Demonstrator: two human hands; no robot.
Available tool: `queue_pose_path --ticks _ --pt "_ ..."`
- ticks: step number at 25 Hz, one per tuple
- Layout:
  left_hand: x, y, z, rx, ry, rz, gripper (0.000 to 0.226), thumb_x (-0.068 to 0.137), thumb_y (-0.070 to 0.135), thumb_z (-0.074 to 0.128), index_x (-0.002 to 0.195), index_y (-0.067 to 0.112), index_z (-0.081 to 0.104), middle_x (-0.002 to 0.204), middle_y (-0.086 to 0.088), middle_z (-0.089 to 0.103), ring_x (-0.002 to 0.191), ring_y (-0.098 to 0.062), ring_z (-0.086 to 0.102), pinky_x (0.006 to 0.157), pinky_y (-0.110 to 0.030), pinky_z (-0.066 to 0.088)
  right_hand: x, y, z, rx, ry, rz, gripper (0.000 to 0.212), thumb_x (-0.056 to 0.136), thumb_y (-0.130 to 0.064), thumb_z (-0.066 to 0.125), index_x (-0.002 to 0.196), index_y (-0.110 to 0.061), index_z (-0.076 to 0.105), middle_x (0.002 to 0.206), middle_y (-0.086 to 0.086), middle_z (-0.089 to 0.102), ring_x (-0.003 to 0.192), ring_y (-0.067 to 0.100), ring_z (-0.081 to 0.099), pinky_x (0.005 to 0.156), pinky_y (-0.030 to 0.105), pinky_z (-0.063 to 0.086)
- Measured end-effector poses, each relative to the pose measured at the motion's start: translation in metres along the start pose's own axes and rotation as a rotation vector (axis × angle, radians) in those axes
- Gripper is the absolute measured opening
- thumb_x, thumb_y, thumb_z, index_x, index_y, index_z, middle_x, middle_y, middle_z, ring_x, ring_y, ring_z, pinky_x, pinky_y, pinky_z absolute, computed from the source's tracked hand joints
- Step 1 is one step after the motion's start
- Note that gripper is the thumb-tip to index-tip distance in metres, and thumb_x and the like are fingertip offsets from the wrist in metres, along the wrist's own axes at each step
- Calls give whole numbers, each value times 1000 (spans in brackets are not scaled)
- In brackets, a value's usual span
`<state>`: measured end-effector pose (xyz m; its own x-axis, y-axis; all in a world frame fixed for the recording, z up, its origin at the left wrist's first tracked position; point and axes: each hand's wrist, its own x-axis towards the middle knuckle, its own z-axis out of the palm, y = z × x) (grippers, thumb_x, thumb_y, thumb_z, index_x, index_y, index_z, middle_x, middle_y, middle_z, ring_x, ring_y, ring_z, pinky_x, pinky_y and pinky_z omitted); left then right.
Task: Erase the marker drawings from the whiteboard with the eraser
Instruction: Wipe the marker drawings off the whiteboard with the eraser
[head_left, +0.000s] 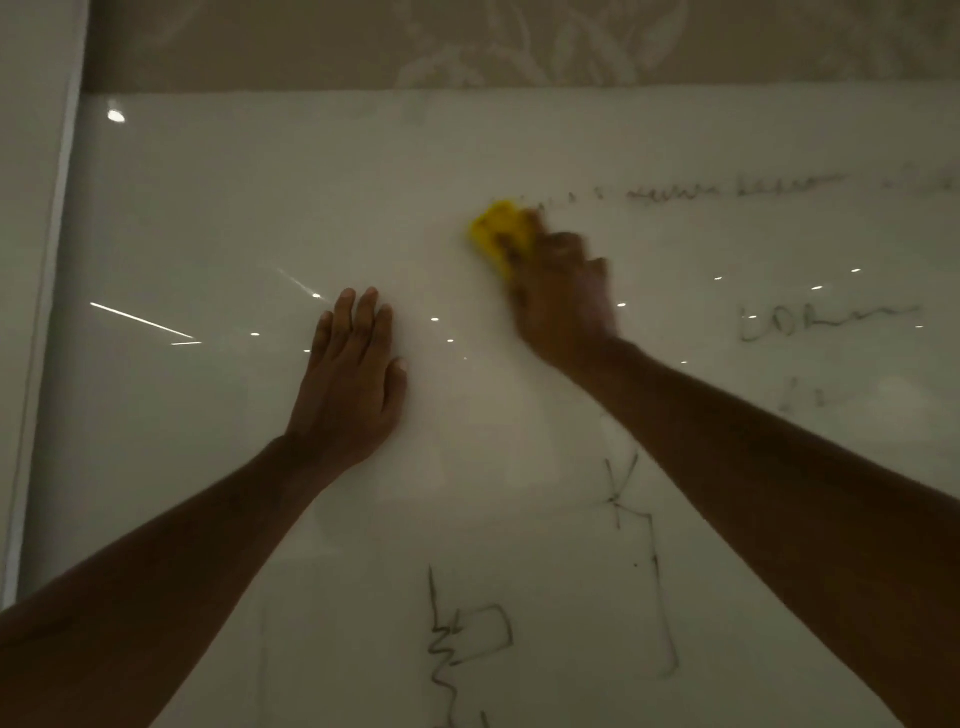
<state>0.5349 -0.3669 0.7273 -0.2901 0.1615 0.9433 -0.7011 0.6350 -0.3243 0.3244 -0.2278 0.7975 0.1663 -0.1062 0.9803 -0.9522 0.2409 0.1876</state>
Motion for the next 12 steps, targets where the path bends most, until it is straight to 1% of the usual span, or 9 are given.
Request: queue_pose_path --ticks 1,2,3,5,6,9,10,11,12 --pt "5 9 4 -5 6 -8 61 102 25 38 149 -15 45 159 -37 40 150 -55 32 121 -66 26 -1 -10 5 -14 -42 -193 60 98 -28 47 155 -39 31 165 2 23 126 38 44 91 52 43" --pt "9 18 8 -9 7 -23 62 102 25 37 149 -15 45 158 -37 40 149 -56 33 121 -67 26 2 -13 7 -27 -75 -299 57 99 -33 45 155 -38 31 166 2 23 128 37 44 92 52 44" --pt "13 25 11 -8 8 -37 62 102 25 37 148 -16 45 157 -38 41 148 -57 34 121 -67 26 11 -6 6 -43 -90 -331 57 100 -36 43 155 -38 30 166 3 23 130 37 43 93 52 44" --pt "20 40 16 -7 4 -52 62 101 25 36 147 -16 47 156 -38 42 147 -57 35 120 -67 26 29 29 1 -119 -46 -192 60 99 -32 43 157 -38 26 165 6 24 124 40 46 90 52 46" --pt "24 46 17 -7 0 -46 62 101 25 37 146 -15 47 156 -38 42 147 -57 36 120 -67 27 35 54 -2 -125 -10 -43 61 99 -29 45 157 -36 27 164 8 25 122 42 47 90 53 46" --pt "33 63 21 -6 7 -8 61 101 25 36 146 -15 48 156 -37 43 147 -56 37 121 -66 28 31 122 -17 -24 66 496 56 101 -28 45 155 -26 32 164 14 25 129 46 40 95 53 42" --pt "36 67 22 -10 10 -7 61 101 24 36 146 -15 48 156 -36 43 147 -56 37 121 -66 28 24 126 -18 -27 67 551 56 101 -28 45 155 -25 32 164 15 24 130 46 40 95 53 42" --pt "38 71 23 -15 13 -10 61 101 24 35 146 -15 48 156 -36 43 147 -56 36 121 -66 28 16 121 -19 -55 56 497 58 100 -27 46 156 -26 31 164 15 25 128 46 41 94 53 43" --pt "41 74 24 -16 16 -16 61 101 24 35 146 -15 48 156 -37 43 147 -56 36 121 -67 28 6 110 -17 -80 41 344 61 99 -26 47 157 -29 29 164 14 25 125 44 44 92 53 44"
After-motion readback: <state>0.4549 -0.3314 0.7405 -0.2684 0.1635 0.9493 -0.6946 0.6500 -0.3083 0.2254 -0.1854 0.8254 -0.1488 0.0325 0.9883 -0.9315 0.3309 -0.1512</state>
